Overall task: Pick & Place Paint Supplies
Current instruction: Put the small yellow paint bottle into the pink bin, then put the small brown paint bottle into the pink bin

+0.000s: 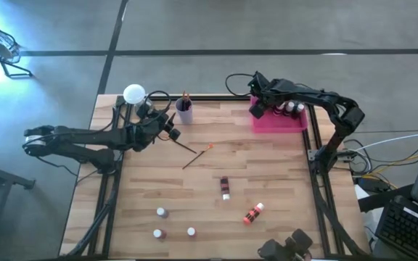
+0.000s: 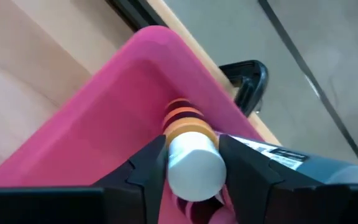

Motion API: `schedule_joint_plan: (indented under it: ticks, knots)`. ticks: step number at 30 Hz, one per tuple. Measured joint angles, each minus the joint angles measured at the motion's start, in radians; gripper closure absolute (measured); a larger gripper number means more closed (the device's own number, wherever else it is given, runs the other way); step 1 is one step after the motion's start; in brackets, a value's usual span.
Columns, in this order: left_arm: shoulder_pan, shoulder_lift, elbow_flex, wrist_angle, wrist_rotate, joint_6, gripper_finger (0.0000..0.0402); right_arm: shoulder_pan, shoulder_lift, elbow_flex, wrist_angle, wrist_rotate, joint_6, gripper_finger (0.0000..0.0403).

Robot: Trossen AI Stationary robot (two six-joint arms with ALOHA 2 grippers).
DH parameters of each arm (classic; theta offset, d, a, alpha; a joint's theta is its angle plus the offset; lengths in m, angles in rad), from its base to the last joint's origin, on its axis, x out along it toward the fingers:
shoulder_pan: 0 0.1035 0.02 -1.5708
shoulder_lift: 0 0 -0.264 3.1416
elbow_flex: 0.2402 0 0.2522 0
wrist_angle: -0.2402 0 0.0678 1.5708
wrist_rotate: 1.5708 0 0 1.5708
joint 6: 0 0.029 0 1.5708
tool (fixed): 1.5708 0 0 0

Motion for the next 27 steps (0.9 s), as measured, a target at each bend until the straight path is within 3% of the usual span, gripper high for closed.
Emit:
schedule_joint_plan:
  ticks: [12, 27]
  knots:
    - [0.000, 0.000, 0.000, 0.000, 0.000, 0.000, 0.0250, 0.000, -0.001, 0.001, 0.001, 0.032, -0.023, 0.0194]
    - [0.000, 0.000, 0.000, 0.000, 0.000, 0.000, 0.0250, 0.000, -0.008, 0.002, 0.042, 0.100, -0.068, 0.0226]
